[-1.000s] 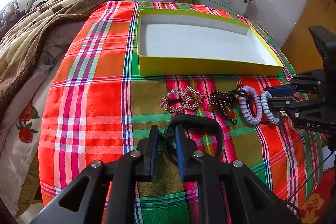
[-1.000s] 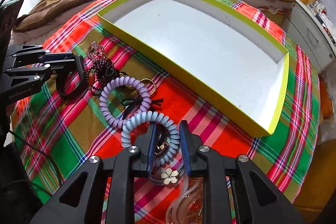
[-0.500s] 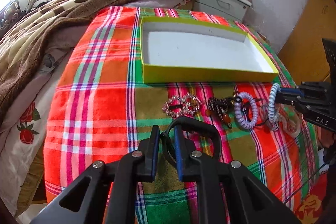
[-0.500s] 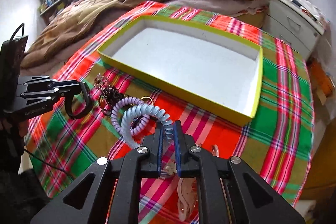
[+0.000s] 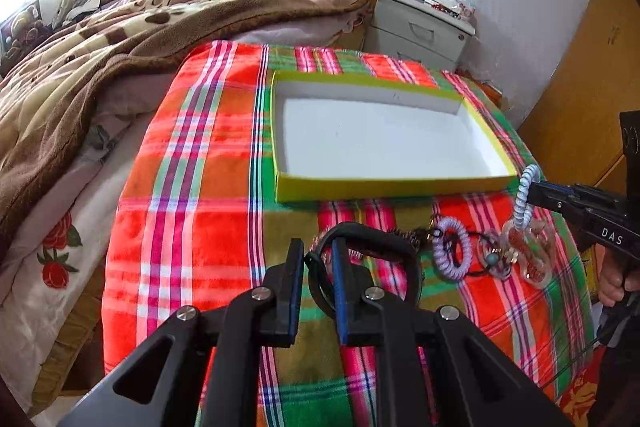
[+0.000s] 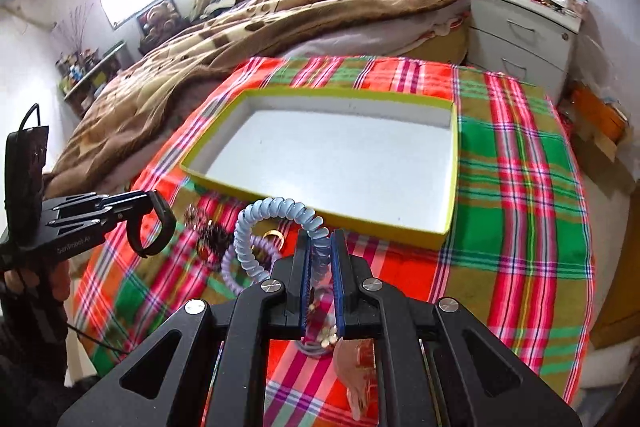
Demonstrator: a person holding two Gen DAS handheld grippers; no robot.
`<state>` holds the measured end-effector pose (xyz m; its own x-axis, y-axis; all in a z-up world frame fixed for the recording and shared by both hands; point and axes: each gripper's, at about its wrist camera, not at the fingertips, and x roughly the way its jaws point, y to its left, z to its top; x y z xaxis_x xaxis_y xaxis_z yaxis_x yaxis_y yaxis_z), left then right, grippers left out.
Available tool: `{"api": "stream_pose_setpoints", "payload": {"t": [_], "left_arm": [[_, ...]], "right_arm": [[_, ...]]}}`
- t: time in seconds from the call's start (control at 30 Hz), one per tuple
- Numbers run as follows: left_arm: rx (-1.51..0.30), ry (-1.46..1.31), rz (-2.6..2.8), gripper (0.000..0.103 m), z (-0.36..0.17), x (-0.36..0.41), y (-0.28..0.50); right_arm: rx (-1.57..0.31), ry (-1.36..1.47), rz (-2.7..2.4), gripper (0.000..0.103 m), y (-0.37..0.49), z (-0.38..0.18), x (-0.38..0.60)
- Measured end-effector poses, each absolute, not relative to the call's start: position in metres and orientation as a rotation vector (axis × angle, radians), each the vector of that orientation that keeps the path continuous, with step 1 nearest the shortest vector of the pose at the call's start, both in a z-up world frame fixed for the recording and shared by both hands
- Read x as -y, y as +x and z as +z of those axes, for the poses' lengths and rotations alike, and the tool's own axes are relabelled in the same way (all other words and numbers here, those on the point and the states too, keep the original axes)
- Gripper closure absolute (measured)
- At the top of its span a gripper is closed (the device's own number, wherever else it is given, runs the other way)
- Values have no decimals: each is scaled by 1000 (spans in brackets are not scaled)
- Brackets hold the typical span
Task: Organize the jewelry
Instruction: 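Carry both items into the yellow box and open both grippers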
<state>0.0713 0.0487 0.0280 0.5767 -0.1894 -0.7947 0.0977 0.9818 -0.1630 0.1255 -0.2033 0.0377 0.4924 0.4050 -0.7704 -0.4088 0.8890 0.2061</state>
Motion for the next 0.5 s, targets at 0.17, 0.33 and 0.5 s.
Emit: {"api": "stream_pose_setpoints", "payload": {"t": [0.17, 0.33, 0.5], "left_arm": [[-916, -94, -160, 88, 41, -48, 91], [-896, -106, -159, 88, 49, -48, 122], [-910, -116, -158, 88, 46, -46, 155]], "right_arm": [[-920, 28, 465, 93, 142, 46, 206], [-922, 47, 407, 93, 169, 46, 209], [-945, 55, 365, 93, 198, 41, 211]]}}
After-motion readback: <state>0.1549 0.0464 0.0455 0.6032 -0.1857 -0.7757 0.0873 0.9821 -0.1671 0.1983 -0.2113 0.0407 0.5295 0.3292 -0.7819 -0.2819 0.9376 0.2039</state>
